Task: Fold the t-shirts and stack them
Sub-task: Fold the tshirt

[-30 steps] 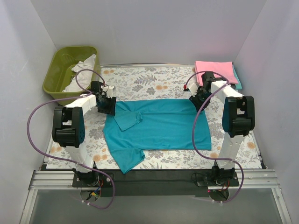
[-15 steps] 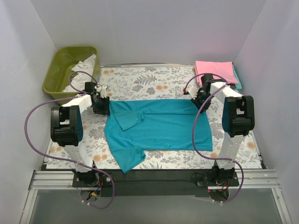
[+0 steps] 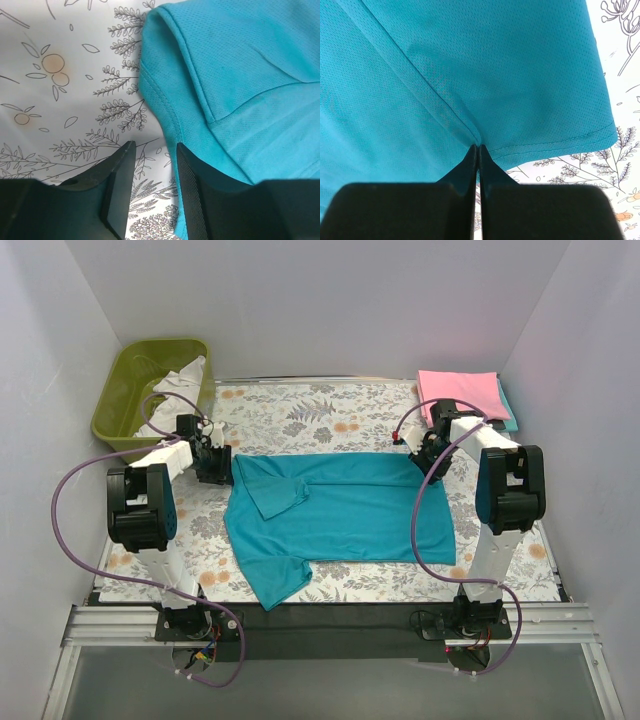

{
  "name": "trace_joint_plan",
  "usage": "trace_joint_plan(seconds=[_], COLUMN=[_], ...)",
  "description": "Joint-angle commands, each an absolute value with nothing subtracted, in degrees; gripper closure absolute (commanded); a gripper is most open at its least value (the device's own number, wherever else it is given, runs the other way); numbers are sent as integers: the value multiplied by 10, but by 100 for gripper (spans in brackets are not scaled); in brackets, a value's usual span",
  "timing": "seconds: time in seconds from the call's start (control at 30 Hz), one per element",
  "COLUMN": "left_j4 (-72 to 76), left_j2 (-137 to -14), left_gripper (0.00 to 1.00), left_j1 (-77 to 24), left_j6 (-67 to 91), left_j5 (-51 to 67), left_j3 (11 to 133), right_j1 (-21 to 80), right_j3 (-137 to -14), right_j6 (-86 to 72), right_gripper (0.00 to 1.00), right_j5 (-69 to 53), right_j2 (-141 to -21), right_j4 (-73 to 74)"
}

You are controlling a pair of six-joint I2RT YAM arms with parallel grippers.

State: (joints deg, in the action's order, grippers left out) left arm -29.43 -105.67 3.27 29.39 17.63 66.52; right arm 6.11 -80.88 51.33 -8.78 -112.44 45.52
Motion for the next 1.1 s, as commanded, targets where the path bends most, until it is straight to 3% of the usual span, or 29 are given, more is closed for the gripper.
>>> trace_joint_plan(seconds=[0.0, 0.5, 0.63, 0.77, 1.07], left_j4=[-323, -268, -266, -266, -260], left_j2=[-1056, -1099, -1120, -1132, -1143], left_gripper=[62, 63, 76, 100, 100], left_j1=[34, 8, 8, 7, 8], left_j6=[289, 318, 323, 318, 305], left_j5=[196, 161, 118, 79, 40], left_j3=[667, 717, 725, 733, 744], right_j1=[61, 62, 62, 61, 61], right_j3=[-832, -827, -826, -822, -808], right_j6=[521, 518, 519, 526, 537], right_gripper=[99, 99, 99, 99, 99], right_j5=[-101, -99, -98, -89, -82], right_j2=[-1103, -1110, -1110, -1108, -1095], right_j4=[463, 463, 461, 461, 461])
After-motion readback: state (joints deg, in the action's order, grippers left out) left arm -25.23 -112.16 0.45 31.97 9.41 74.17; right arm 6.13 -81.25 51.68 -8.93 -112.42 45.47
